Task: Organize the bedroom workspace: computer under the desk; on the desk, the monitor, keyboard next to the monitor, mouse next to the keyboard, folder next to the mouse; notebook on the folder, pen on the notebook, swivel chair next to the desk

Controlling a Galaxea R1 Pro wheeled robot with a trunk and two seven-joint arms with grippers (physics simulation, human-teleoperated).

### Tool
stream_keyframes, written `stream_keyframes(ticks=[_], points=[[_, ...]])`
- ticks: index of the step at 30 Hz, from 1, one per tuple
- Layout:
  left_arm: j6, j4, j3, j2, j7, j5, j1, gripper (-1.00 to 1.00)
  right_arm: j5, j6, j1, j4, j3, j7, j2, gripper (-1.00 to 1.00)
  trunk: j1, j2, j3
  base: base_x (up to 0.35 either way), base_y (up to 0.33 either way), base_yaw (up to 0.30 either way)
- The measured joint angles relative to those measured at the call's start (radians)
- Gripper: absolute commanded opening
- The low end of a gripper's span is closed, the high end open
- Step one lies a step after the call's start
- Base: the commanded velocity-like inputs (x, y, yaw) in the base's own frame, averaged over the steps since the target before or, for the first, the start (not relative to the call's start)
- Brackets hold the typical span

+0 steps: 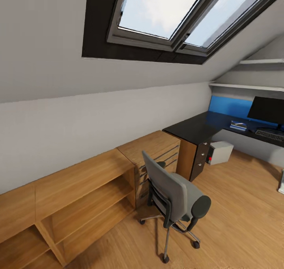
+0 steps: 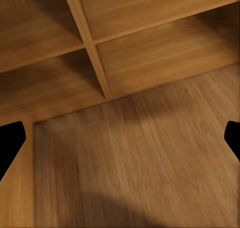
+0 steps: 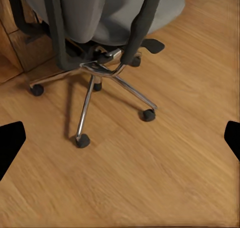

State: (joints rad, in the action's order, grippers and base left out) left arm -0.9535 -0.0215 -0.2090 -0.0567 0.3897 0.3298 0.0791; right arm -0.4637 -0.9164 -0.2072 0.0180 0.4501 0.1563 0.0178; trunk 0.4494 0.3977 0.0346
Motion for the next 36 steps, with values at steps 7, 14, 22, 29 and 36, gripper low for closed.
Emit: stream_keyframes(ticks=[7,14,22,29,36], points=[[0.0,0.0,0.0,0.0,0.0,0.0,0.0,1.0,0.0,0.0,0.001,0.0,0.0,0.0,0.0,1.0,0.0,0.0,0.007,0.0,0.0,-0.251],[0.001,0.0,0.0,0.0,0.0,0.0,0.0,1.0,0.0,0.0,0.0,0.0,0.0,0.0,0.0,1.0,0.0,0.0,0.014,0.0,0.0,-0.251],[0.001,-0.001,0.0,0.001,0.0,0.0,0.0,1.0,0.0,0.0,0.0,0.0,0.0,0.0,0.0,1.0,0.0,0.0,0.021,0.0,0.0,-0.251],[0.001,0.0,0.0,0.001,0.0,0.0,0.0,1.0,0.0,0.0,0.0,0.0,0.0,0.0,0.0,1.0,0.0,0.0,0.026,0.0,0.0,-0.255],[0.0,0.0,0.0,0.0,0.0,0.0,0.0,1.0,0.0,0.0,0.0,0.0,-0.001,0.0,0.0,1.0,0.0,0.0,0.031,0.0,0.003,-0.261]])
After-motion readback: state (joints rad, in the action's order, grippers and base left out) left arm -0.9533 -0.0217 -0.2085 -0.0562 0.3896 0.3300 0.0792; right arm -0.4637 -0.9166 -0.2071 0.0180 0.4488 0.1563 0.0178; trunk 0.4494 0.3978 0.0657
